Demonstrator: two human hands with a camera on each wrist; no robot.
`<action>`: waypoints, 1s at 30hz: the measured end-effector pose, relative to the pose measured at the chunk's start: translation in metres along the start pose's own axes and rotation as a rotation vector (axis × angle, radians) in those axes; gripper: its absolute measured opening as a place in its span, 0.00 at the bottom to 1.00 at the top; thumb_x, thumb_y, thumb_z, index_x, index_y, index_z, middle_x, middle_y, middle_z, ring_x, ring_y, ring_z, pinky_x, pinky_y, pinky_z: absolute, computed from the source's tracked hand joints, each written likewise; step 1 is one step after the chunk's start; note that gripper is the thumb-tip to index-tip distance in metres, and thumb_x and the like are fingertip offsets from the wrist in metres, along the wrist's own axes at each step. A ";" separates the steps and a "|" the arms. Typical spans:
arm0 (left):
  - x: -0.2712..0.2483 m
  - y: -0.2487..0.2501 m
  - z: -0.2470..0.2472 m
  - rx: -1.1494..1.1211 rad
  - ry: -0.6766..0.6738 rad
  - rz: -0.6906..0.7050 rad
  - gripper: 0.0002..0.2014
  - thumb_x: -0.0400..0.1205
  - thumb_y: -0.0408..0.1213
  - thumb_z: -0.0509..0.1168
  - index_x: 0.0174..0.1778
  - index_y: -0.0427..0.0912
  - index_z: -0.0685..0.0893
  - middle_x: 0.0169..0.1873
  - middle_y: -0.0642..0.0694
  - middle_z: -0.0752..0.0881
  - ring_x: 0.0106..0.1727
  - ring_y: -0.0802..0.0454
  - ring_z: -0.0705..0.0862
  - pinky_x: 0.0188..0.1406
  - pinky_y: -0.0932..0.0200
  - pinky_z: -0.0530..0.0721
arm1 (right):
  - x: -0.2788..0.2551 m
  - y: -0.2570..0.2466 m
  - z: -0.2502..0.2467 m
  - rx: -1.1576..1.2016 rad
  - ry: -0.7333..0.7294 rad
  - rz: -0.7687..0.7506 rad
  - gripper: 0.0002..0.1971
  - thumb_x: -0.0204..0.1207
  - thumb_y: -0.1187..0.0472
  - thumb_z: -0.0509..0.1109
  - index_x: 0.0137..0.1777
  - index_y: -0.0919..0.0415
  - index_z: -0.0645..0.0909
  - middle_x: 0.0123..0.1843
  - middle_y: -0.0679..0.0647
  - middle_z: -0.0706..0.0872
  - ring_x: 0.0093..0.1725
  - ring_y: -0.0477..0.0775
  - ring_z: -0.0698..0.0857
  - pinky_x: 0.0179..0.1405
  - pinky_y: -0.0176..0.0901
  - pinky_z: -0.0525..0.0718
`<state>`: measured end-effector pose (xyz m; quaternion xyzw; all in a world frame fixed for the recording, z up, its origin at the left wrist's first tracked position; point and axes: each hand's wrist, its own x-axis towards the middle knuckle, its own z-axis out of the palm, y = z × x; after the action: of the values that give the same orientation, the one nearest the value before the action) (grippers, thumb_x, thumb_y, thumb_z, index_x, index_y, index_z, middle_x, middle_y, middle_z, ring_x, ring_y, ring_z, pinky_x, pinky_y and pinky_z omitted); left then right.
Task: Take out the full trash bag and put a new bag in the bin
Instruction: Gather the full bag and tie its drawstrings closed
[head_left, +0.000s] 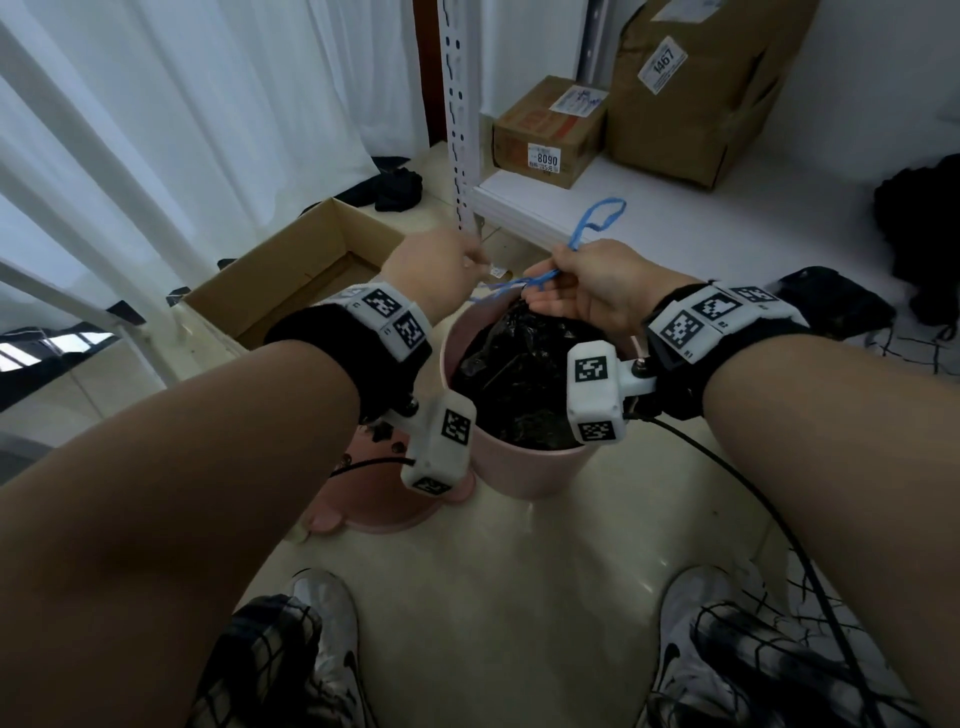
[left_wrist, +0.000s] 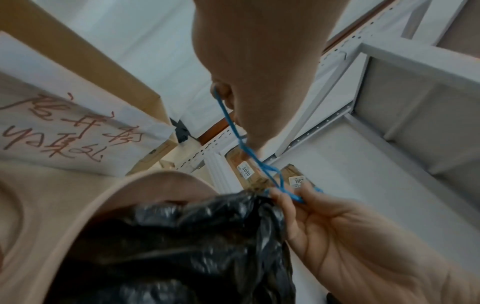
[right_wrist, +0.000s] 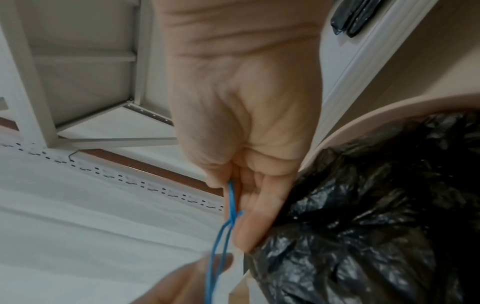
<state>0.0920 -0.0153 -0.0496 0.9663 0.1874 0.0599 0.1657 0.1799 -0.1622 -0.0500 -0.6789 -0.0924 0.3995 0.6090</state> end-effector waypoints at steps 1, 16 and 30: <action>-0.002 0.002 0.001 0.100 -0.018 0.026 0.20 0.86 0.51 0.53 0.57 0.43 0.85 0.51 0.36 0.85 0.55 0.39 0.81 0.48 0.55 0.73 | 0.000 0.000 0.000 0.003 -0.003 -0.013 0.20 0.88 0.59 0.51 0.41 0.69 0.79 0.38 0.62 0.83 0.35 0.52 0.84 0.29 0.35 0.89; 0.006 0.028 0.005 -0.020 -0.160 0.061 0.25 0.79 0.63 0.57 0.43 0.41 0.82 0.39 0.46 0.82 0.45 0.49 0.80 0.50 0.52 0.73 | 0.008 0.004 -0.006 -0.115 0.042 -0.213 0.03 0.75 0.73 0.69 0.42 0.72 0.83 0.36 0.64 0.85 0.34 0.53 0.85 0.39 0.40 0.87; 0.003 0.020 0.002 -0.271 -0.156 0.034 0.14 0.88 0.40 0.53 0.42 0.37 0.77 0.26 0.52 0.70 0.28 0.58 0.73 0.24 0.73 0.70 | 0.003 0.002 -0.024 -0.308 -0.030 -0.130 0.09 0.84 0.66 0.59 0.48 0.70 0.79 0.37 0.61 0.84 0.21 0.41 0.82 0.24 0.31 0.84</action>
<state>0.1018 -0.0323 -0.0443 0.9399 0.1480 0.0124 0.3076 0.1966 -0.1790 -0.0540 -0.7508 -0.2053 0.3505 0.5209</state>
